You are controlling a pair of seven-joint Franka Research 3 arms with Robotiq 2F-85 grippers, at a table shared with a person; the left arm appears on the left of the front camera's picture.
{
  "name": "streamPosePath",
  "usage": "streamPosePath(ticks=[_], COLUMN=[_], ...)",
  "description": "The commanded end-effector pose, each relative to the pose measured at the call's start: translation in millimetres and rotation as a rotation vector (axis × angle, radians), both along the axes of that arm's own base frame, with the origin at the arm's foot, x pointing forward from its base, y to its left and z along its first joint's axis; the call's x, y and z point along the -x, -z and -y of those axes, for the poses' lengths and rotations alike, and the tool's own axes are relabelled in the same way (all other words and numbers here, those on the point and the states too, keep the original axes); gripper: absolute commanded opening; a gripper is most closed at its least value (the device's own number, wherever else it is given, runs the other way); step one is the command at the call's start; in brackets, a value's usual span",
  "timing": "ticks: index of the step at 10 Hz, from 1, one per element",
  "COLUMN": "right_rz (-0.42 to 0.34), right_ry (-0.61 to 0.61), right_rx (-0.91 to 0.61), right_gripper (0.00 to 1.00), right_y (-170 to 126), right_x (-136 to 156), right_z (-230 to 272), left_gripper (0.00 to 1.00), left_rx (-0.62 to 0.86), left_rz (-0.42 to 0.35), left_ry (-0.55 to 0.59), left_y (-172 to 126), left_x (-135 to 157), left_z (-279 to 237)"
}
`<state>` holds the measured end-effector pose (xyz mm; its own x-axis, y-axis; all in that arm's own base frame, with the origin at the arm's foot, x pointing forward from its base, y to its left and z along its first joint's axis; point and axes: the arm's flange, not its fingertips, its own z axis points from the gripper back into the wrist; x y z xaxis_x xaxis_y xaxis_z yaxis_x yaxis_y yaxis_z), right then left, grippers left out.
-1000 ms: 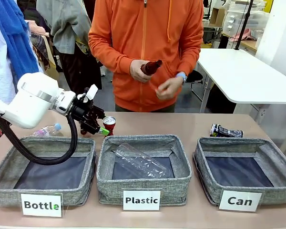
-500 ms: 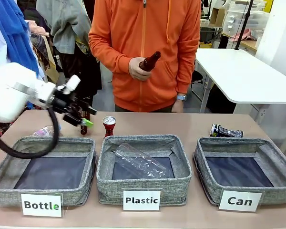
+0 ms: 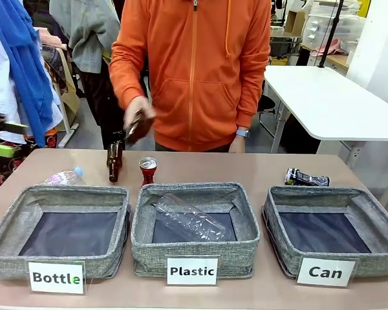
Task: Sort the can waste into the basket.
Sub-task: Pick up the can waste from the table and place it in the right Fabric basket.
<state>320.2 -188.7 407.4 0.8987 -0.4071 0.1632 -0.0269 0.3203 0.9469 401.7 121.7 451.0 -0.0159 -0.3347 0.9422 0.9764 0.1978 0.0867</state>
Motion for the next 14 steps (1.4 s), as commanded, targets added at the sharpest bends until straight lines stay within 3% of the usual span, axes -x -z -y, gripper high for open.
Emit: streamPosePath(ticks=[1,5,9,11,14], right_rz=[0.032,0.032,0.032,0.032,0.032], right_ry=[0.006,0.006,0.006,0.006,0.006], right_rx=[-0.011,-0.011,-0.011,-0.011,-0.011], right_gripper=[1.0,1.0,1.0,1.0,1.0], right_y=[-1.0,-1.0,-1.0,-1.0,-1.0], right_x=[-1.6,-1.6,-1.6,-1.6,-1.6], right_z=[0.1,0.1,0.1,0.1,0.1], left_gripper=[1.0,1.0,1.0,1.0,1.0], left_rx=[0.067,0.173,0.233,0.23,0.122], left_rz=[0.032,0.069,0.114,0.122,0.089], left_ry=[-0.128,-0.38,-0.458,-0.445,-0.284], left_y=[3.7,12.6,30.0,29.4,16.1], left_x=[41.6,140.7,181.6,177.9,113.2], left_z=[-47.3,-128.0,-144.7,-142.3,-93.3])
